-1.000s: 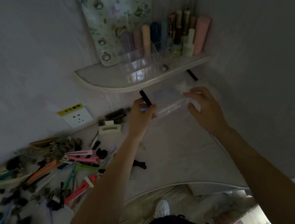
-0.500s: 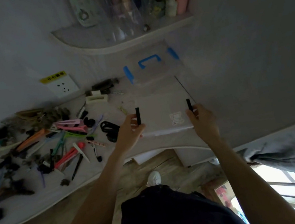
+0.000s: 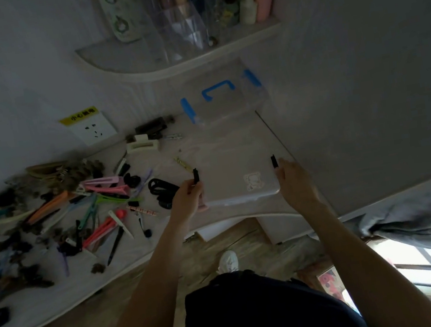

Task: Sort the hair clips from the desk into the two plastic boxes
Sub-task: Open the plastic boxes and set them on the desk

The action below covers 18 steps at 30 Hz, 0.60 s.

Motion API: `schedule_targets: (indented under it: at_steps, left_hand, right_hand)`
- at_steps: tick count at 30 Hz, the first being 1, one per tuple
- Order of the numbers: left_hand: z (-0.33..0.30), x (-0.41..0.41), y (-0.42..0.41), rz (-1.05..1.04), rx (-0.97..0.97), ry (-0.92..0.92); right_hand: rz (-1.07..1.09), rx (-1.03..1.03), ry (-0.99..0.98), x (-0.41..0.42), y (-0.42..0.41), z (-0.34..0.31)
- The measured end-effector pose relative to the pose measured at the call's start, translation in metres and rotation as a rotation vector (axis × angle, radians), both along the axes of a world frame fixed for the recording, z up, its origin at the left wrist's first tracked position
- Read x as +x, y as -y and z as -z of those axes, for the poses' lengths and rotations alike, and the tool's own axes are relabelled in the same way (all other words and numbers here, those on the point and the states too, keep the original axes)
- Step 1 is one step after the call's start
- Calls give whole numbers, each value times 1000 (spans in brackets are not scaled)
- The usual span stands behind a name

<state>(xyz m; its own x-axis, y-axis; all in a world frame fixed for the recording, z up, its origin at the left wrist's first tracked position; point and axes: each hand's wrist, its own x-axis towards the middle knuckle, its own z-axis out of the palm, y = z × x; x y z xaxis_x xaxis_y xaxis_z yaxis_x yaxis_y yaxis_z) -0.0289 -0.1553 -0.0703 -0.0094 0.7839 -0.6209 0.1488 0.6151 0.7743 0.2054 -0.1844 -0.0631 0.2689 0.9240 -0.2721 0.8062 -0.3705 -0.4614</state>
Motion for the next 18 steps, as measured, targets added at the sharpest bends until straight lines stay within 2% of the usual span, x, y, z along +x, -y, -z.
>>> schedule_targets:
  at_steps: [2,4,6,8,10,13,18]
  left_hand:
    - [3,-3,-1,-85,-79,96]
    - [6,-4,1,-172,-105,156]
    - [10,-5,3,-216,-111,187]
    - [11,-5,3,-223,-97,179]
    - [12,-5,3,-221,-88,183]
    - [14,-8,4,-173,-59,174]
    - [17,-9,-1,-241,-77,178]
  right_hand:
    - [-86,188,142,-8,4,-9]
    - [-327,445,174,-20,9,-17]
    - [-569,445,204,-31,12,-13]
    - [-647,325,204,-39,10,-8]
    - [-650,293,195,-41,7,-6]
    - [-637,349,118,-37,5,-9]
    - [-302,452,-238,-23,3,-29]
